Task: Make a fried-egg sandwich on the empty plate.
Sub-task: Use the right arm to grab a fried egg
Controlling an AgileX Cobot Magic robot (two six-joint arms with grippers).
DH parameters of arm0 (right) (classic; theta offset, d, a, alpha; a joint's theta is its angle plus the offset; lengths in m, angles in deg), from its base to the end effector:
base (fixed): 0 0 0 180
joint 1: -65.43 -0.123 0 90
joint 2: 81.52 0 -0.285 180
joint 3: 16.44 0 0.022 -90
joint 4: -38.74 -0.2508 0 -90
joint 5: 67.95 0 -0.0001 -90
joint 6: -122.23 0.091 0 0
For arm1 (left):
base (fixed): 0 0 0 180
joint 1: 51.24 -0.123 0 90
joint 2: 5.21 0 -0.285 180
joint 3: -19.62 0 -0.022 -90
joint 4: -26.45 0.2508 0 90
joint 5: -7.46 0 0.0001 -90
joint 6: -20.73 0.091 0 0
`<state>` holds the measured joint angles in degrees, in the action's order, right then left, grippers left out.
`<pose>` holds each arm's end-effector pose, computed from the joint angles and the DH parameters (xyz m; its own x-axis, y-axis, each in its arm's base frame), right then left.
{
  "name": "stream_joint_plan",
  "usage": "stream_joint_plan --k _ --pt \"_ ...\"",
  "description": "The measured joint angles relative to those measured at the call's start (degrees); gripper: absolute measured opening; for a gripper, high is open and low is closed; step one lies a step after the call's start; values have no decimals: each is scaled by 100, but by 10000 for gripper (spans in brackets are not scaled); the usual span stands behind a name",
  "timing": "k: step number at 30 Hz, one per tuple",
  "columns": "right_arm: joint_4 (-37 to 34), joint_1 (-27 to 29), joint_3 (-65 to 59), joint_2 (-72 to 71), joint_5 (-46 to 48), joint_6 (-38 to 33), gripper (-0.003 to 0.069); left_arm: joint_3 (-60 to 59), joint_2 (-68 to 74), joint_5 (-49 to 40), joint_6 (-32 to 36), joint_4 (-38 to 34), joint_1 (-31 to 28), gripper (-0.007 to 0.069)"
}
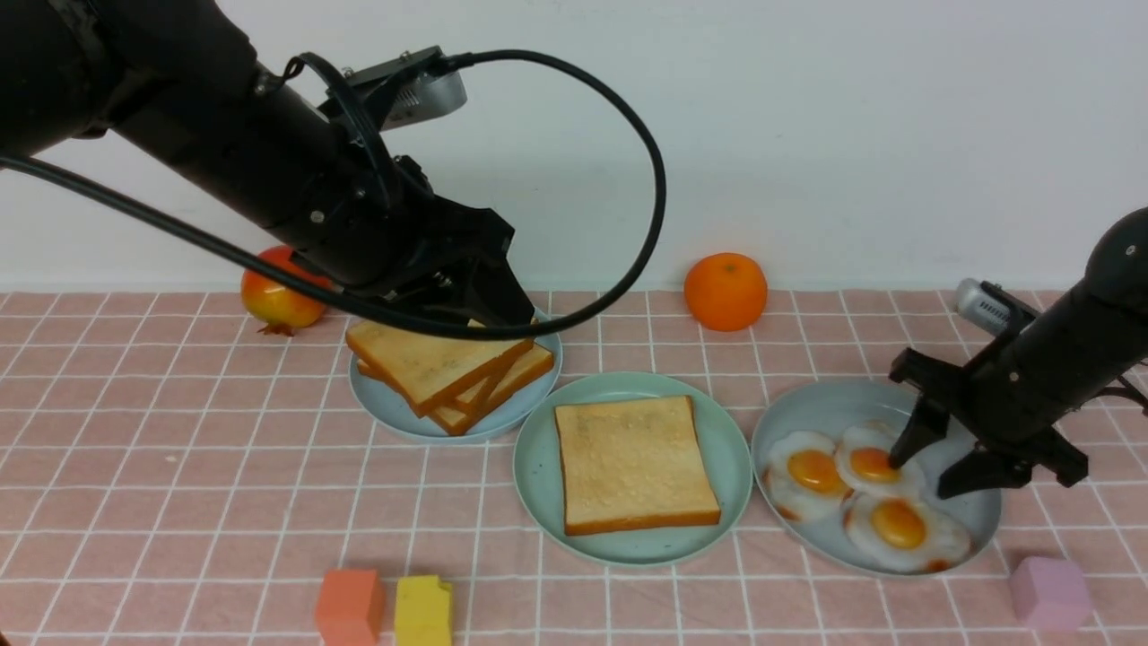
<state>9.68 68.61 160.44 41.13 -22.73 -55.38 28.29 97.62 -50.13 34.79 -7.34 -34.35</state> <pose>0.3902 0.0098 0.1509 -0.9008 0.4289 -0.0682 0.3699 0.8399 0.3973 0.3310 -0.1452 0.3374 -0.8463 0.1658 -0.5063 0.4211 0.7904 -0.4450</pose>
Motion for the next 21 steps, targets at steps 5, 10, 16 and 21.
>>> stream_joint_plan --k 5,10,16,21 --pt "-135 0 37 65 -1 -47 300 0 0 -15 0 5 0 456" --pt "-123 0 37 95 -48 -64 155 0 0 -15 0 17 0 456" --pt "-32 0 37 95 -48 -64 155 0 0 -15 0 17 0 455" --pt "64 -6 37 35 -62 -64 155 0 0 -17 0 17 0 455"
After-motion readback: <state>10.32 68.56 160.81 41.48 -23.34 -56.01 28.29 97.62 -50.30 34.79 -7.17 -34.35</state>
